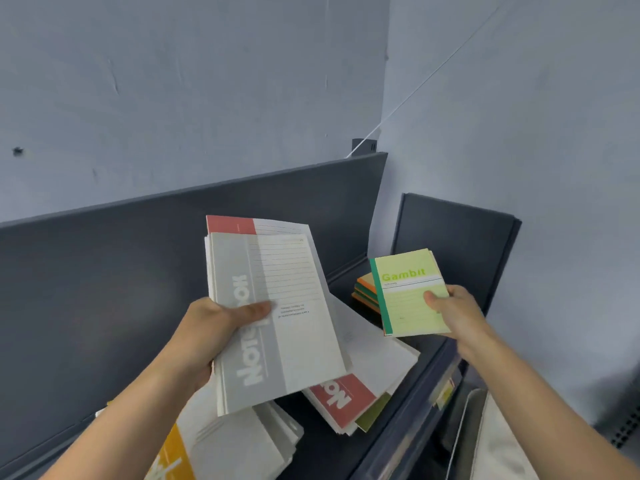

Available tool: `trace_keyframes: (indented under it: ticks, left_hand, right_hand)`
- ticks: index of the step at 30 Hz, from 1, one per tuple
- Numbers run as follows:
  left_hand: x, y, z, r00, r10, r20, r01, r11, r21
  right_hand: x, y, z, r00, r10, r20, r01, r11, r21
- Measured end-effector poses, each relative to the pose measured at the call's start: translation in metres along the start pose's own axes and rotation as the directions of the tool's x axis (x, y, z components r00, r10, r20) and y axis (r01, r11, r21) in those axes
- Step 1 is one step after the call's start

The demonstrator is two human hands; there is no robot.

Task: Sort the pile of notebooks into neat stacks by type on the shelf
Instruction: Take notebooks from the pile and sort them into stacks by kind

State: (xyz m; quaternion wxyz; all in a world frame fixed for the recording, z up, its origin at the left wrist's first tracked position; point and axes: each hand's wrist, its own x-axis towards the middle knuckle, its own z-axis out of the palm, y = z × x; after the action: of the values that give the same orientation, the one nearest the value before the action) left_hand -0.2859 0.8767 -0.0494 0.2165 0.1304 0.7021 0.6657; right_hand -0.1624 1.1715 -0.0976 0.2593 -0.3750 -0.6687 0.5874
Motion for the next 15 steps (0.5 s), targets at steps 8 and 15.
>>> trace_keyframes:
  ticks: [8, 15]
  left_hand:
    - [0.024, 0.002, 0.035, 0.994, -0.033, -0.108, 0.034, 0.999, 0.009]
    - [0.031, -0.001, 0.064, 0.984, -0.03, -0.177, 0.032, 0.999, 0.006]
  right_hand:
    - [0.098, -0.008, -0.003, 0.978, 0.051, 0.204, -0.021, 0.989, -0.146]
    - [0.159, 0.021, 0.003, 0.94, 0.077, 0.331, 0.144, 0.792, -0.593]
